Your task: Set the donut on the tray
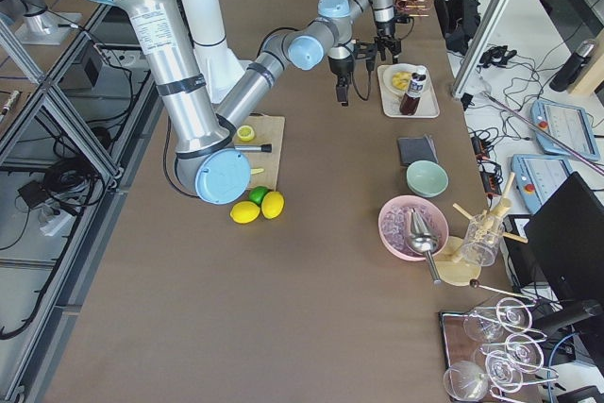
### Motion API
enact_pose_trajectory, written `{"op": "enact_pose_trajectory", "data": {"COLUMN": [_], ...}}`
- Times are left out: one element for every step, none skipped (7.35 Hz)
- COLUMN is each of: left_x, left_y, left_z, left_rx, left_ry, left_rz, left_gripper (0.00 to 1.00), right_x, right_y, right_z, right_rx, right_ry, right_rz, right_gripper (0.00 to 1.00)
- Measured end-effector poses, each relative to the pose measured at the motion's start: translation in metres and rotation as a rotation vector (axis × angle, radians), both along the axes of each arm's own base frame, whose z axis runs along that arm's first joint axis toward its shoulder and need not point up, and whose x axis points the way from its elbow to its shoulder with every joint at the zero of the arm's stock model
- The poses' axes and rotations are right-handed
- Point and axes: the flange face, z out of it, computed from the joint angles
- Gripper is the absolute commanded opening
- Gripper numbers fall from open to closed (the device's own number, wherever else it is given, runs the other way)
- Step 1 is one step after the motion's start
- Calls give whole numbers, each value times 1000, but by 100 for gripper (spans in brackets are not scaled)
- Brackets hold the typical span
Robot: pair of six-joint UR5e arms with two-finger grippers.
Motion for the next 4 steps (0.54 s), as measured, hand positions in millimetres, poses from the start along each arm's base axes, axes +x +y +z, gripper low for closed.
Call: {"op": "enact_pose_trajectory", "data": {"left_x": [-34, -72, -115, -159], "left_y": [7, 20, 37, 58], "left_z": [-3, -1, 12, 24], "left_rx": [26, 49, 98, 183], "left_ry": [-17, -45, -91, -151], "left_rz": [51, 113, 164, 213], "left_gripper": [98, 98, 98, 98], "right_x": [3, 12, 28, 52], "right_y": [-1, -4, -8, -13], "right_z": [5, 16, 31, 49], "right_rx": [10, 26, 41, 53], "right_ry": [12, 33, 57, 72], "right_rz": [-12, -30, -54, -86], "right_gripper": [100, 100, 100, 100]}}
